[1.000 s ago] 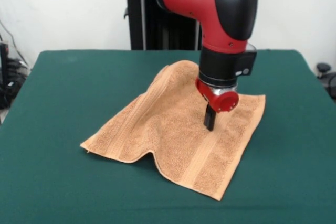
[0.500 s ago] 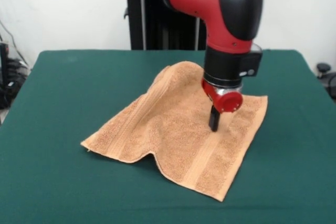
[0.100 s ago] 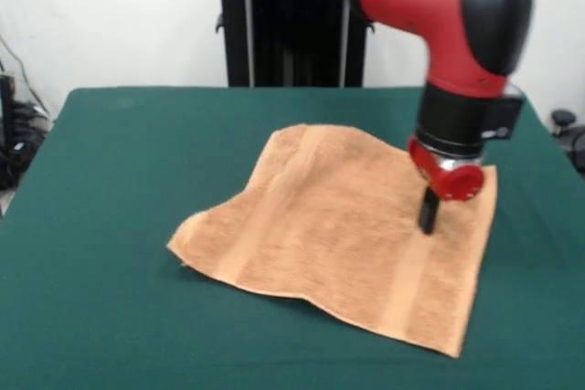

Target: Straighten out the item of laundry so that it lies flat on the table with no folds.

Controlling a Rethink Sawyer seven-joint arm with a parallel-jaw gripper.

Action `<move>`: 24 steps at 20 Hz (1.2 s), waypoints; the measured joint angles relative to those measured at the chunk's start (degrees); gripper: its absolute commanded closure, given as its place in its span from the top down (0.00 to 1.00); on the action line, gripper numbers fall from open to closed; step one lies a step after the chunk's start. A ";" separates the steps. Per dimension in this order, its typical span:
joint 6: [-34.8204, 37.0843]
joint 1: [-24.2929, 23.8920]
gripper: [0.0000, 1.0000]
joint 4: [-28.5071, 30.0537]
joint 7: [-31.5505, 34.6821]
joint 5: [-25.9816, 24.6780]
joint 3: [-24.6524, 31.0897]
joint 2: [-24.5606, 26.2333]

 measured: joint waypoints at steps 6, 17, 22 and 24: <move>4.11 2.03 0.00 -2.78 5.16 0.38 -0.98 1.08; 5.26 -0.39 0.00 -1.95 6.36 0.32 0.17 -0.20; 5.25 -1.64 0.00 -1.04 6.36 -2.71 0.15 -1.99; 5.24 -3.31 0.00 0.34 6.36 -6.89 -0.03 -3.35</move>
